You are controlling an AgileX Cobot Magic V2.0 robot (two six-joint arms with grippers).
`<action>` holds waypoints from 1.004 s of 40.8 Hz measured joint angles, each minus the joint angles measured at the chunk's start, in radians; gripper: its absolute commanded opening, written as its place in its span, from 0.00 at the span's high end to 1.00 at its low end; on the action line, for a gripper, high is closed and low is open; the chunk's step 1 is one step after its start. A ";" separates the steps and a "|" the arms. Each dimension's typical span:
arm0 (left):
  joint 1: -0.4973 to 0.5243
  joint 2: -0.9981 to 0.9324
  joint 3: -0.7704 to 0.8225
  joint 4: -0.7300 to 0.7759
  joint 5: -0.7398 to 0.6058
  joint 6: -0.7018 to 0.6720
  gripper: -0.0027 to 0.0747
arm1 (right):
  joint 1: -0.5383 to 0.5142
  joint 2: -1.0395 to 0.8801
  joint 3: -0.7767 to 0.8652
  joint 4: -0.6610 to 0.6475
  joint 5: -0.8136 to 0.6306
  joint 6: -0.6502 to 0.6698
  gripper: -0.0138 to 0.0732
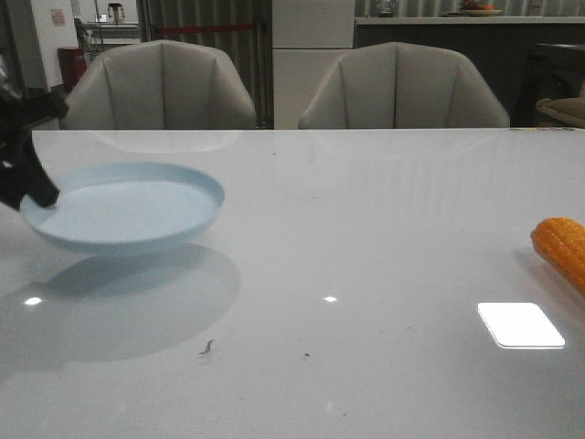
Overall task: Place corn on plate with both arms
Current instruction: 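Push the plate with the left gripper toward the table center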
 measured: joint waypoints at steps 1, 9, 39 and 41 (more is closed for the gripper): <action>-0.004 0.000 -0.016 -0.023 0.005 0.000 0.84 | 0.000 0.000 0.000 0.000 0.000 0.000 0.24; -0.074 0.000 -0.077 -0.135 0.028 0.000 0.84 | 0.000 0.000 0.000 0.000 0.000 0.000 0.24; -0.356 0.122 -0.079 -0.056 0.103 0.000 0.80 | 0.000 0.000 0.000 0.000 0.025 0.000 0.24; -0.361 0.135 -0.079 -0.053 0.103 0.000 0.77 | 0.000 0.000 0.000 0.000 0.034 0.000 0.24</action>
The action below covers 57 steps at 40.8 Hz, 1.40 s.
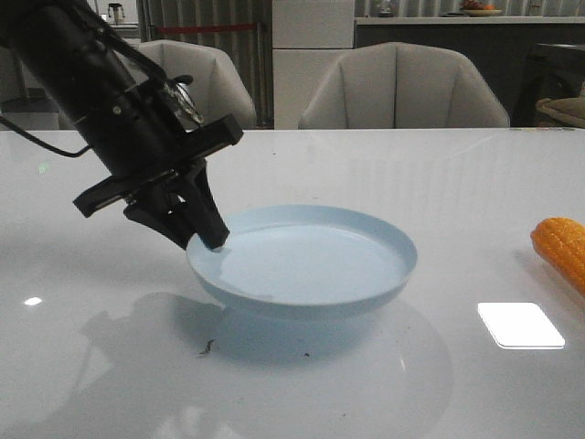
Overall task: Place corn on plate with both arms
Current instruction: 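Push the plate with the left gripper toward the table center, then lift the left gripper away from the plate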
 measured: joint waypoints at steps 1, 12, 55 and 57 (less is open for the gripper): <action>-0.002 0.004 0.000 0.004 0.000 0.000 0.74 | 0.000 0.000 0.000 0.000 0.003 0.000 0.24; -0.007 0.041 -0.002 0.019 -0.015 0.000 0.52 | 0.000 0.000 0.000 0.000 0.026 0.000 0.24; 0.260 -0.778 0.370 0.208 -0.538 0.257 0.52 | 0.000 0.124 0.000 0.000 0.051 0.000 0.24; 0.278 -0.837 0.456 0.208 -0.584 0.257 0.52 | 0.000 0.133 0.000 0.000 0.048 0.000 0.23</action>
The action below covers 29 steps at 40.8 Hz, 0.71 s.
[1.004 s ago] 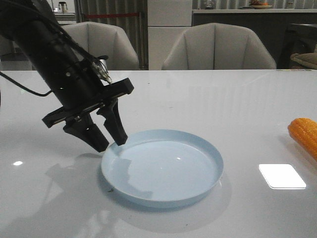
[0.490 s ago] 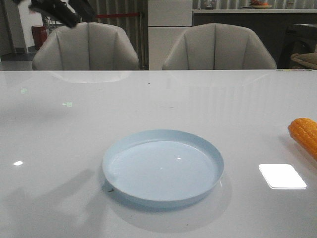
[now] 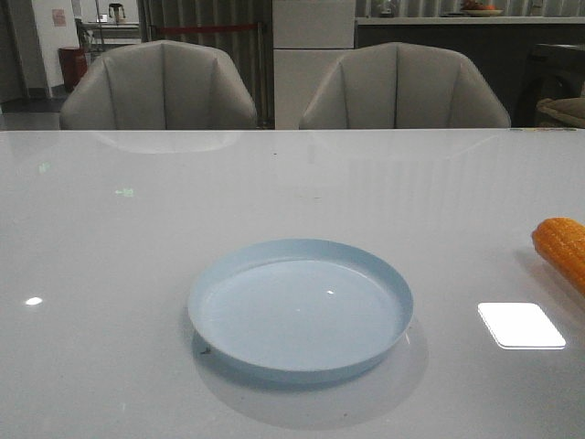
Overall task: Place corn on plate with both arms
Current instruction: 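Lift the left gripper away from the plate, then lower the right gripper and grasp the orange corn cob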
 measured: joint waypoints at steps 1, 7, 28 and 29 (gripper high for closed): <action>0.012 -0.039 0.054 0.002 -0.029 0.000 0.52 | 0.000 0.005 0.000 0.000 -0.002 0.000 0.23; 0.067 -0.227 0.276 0.011 -0.115 0.000 0.52 | 0.000 0.085 -0.049 0.000 -0.002 0.000 0.23; 0.086 -0.436 0.392 0.026 -0.066 0.002 0.52 | -0.005 0.673 -0.594 -0.153 0.271 0.023 0.23; 0.086 -0.436 0.392 0.026 -0.062 0.002 0.52 | -0.005 0.700 -0.608 -0.155 0.277 0.023 0.23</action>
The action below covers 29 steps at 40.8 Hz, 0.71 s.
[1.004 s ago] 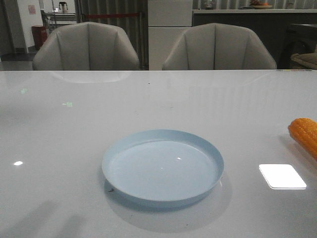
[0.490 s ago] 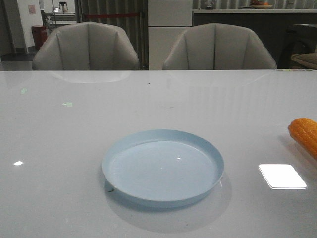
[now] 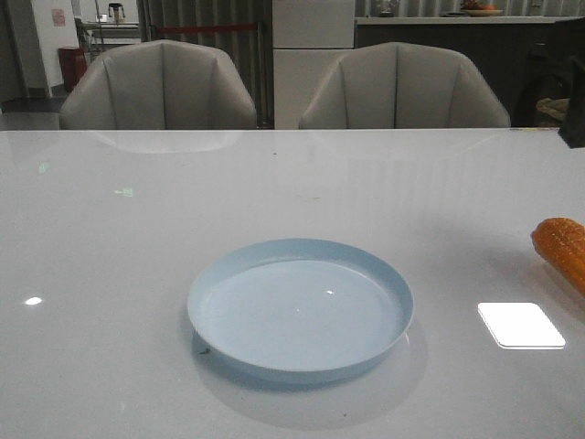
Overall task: Place corn on plate with both arms
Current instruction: 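Lower the right gripper and grasp the orange corn cob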
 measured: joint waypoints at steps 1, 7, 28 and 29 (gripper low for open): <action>0.000 0.000 0.002 0.000 0.003 0.000 0.52 | 0.000 0.019 -0.016 0.000 0.005 0.000 0.23; 0.000 0.000 0.002 0.000 0.016 0.000 0.52 | 0.000 0.123 -0.057 -0.009 0.019 0.000 0.23; 0.000 0.000 0.002 0.001 0.047 0.000 0.52 | 0.000 0.312 -0.058 -0.058 0.000 0.002 0.23; 0.000 0.000 0.002 0.002 0.047 0.000 0.52 | 0.000 0.318 -0.058 -0.056 -0.003 0.002 0.23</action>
